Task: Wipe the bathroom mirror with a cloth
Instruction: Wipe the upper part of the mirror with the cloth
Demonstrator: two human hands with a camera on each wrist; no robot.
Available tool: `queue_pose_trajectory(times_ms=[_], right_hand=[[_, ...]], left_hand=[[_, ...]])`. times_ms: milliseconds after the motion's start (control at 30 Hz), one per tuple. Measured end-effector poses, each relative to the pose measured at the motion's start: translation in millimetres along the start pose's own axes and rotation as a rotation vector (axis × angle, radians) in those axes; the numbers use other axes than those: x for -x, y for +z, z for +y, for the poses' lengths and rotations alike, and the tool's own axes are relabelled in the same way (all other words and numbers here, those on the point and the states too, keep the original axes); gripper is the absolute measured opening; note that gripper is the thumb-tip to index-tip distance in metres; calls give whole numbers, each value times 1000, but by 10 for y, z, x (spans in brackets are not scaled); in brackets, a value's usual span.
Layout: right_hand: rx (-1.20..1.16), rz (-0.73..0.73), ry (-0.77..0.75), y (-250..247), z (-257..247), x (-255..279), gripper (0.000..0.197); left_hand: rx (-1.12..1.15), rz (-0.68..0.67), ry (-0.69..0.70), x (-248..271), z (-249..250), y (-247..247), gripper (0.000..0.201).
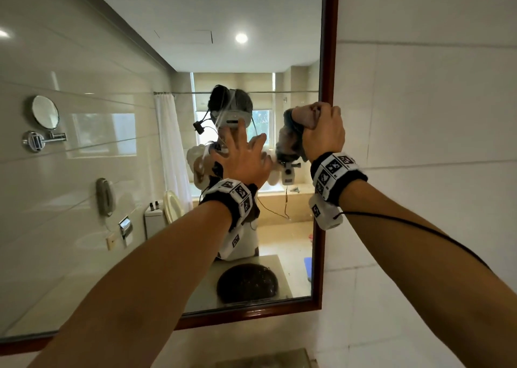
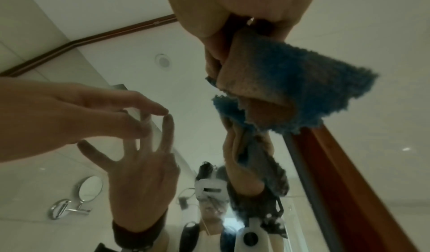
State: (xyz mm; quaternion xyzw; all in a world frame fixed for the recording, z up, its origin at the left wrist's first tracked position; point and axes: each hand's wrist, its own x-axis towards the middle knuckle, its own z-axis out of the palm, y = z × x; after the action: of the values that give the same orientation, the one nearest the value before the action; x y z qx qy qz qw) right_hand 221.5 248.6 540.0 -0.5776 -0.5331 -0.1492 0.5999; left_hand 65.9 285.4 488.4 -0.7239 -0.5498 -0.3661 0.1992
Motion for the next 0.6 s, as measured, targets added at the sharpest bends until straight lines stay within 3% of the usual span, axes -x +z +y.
queue_pose_trajectory(times_ms=[167, 367, 500, 600], right_hand=[[-78, 5, -147, 134, -110, 37, 46], [23, 31, -437, 399, -75, 72, 53], [142, -11, -525, 542, 34, 152, 42], [155, -85, -528, 695, 264, 244, 60]], left_hand=[[-26, 25, 23, -19, -39, 36, 46], [-30, 55, 20, -6, -72, 28, 46], [-55, 72, 49, -9, -126, 20, 51], [-73, 68, 63, 3, -144, -18, 53]])
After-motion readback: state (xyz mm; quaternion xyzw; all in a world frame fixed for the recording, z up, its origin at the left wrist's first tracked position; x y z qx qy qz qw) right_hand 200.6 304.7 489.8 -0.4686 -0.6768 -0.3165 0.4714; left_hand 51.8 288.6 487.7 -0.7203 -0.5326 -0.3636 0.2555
